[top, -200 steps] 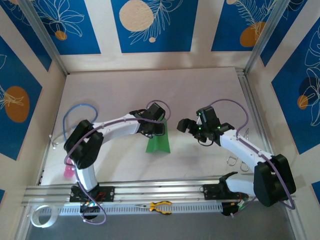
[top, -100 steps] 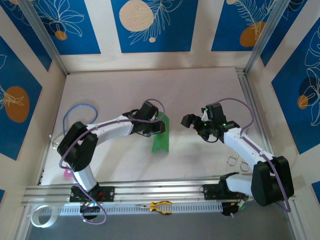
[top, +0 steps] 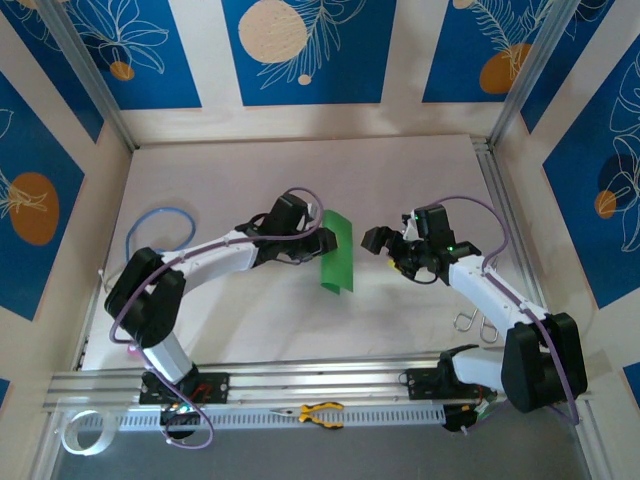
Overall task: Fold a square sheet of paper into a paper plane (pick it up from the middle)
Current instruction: First fold the square sheet of paper in half at the center of the table.
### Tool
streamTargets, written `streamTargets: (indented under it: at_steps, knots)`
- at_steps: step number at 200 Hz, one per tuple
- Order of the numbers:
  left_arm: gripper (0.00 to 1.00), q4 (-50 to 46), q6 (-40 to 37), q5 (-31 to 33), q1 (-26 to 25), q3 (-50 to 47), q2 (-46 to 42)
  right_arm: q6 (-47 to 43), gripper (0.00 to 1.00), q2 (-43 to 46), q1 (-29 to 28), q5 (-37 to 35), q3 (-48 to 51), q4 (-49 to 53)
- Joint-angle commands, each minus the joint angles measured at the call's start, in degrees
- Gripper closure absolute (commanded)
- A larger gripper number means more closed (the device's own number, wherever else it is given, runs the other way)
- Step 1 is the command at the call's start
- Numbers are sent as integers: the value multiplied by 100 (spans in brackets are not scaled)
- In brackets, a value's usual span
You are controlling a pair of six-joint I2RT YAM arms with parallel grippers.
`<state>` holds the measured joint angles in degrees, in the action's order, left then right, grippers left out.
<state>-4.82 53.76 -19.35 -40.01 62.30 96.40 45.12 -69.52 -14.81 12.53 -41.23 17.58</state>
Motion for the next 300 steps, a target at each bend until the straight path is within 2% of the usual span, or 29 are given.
streamTargets:
  at_steps: [1, 87, 300]
  knots:
    - [60, 298, 164, -336, 80, -156, -17, 31, 1, 136, 46, 248, -26, -13]
    - [61, 718, 358, -415, 80, -444, 295, 109, 1, -17, 26, 692, 39, -344]
    - [60, 1181, 410, -557, 132, -856, 810, 10, 0, -732, -371, 870, -290, -360]
